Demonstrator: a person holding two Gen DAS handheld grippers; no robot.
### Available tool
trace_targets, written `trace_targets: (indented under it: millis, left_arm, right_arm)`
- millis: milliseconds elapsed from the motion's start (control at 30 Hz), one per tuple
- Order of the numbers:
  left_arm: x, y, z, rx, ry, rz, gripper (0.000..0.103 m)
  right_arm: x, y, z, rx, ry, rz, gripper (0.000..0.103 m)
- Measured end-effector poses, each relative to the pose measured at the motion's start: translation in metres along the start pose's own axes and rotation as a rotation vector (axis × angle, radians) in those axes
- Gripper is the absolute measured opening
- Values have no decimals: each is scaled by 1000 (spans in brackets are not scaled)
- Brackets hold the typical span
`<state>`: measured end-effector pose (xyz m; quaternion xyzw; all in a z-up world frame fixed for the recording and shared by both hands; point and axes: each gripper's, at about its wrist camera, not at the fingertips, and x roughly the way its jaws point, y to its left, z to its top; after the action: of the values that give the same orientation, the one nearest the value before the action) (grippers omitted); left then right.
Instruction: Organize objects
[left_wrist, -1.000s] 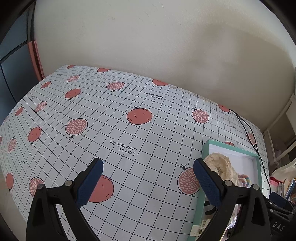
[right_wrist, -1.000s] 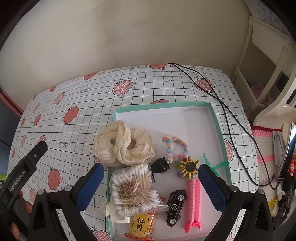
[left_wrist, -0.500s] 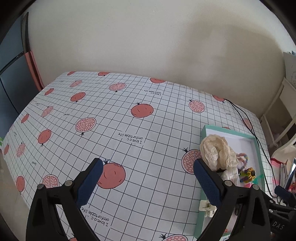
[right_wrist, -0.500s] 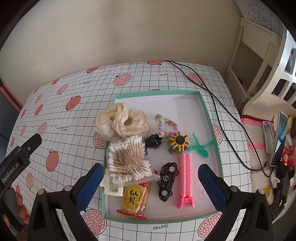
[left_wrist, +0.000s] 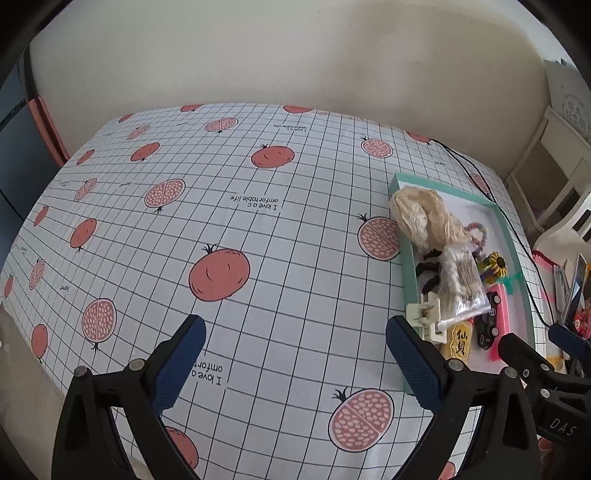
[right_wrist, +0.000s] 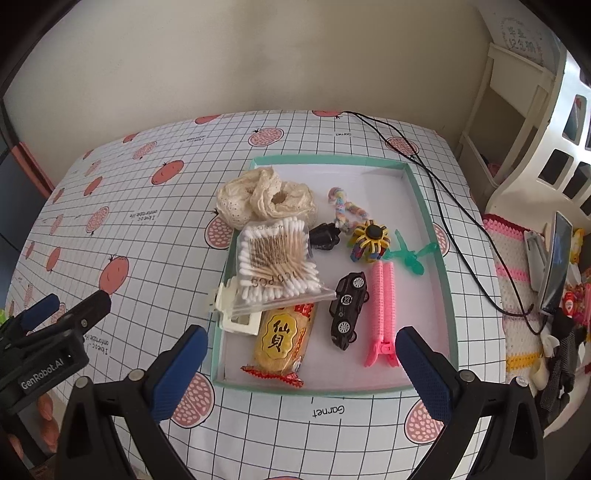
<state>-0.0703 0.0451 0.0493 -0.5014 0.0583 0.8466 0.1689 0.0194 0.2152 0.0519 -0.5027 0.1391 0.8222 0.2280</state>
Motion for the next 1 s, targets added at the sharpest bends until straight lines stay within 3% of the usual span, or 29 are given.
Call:
trace_targets:
  millis: [500,1000]
  left_arm:
    - [27,26,-62,2,199,-3,98]
    - [31,40,-70,-7,220,19,98]
  right_arm:
    - [21,-20,-51,64,122,69,103]
    - [33,-14,-68,43,187,69,103]
